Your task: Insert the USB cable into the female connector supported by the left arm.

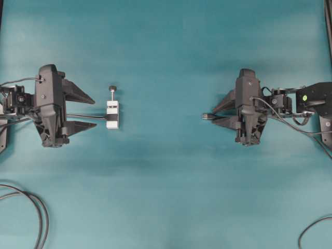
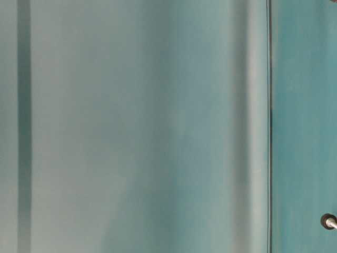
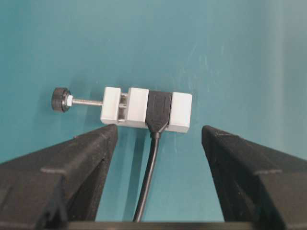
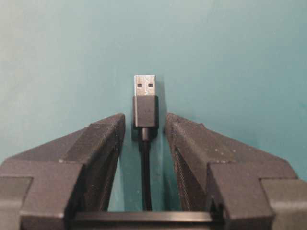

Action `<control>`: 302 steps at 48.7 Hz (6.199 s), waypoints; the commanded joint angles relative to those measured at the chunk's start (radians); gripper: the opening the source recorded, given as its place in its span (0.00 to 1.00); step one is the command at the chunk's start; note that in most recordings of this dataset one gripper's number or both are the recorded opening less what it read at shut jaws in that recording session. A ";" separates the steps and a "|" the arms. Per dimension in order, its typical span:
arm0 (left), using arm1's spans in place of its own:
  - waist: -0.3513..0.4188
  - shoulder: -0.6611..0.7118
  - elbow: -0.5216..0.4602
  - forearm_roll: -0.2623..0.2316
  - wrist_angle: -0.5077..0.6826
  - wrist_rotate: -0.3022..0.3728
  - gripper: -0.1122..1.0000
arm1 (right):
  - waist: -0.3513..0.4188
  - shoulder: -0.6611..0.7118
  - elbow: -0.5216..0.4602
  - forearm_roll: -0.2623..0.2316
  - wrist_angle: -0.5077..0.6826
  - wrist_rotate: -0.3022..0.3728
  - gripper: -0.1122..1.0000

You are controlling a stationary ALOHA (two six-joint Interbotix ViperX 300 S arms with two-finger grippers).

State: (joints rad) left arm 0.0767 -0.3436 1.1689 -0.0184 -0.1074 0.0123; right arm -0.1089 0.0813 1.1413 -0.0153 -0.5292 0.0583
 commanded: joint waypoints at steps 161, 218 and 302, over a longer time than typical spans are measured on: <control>0.000 0.359 0.137 0.005 -0.661 0.052 0.81 | 0.078 0.081 -0.769 -0.112 0.960 0.152 0.29; 0.009 0.534 0.067 0.003 -0.784 0.129 0.78 | 0.106 0.344 -1.080 -0.241 1.094 0.149 0.29; 0.009 0.566 0.023 0.005 -0.762 0.183 0.78 | 0.112 0.379 -1.095 -0.316 0.988 0.120 0.29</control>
State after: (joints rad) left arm 0.0782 0.2132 1.2333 -0.0107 -0.8866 0.1657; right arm 0.0015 0.4786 0.0736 -0.3267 0.4694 0.1841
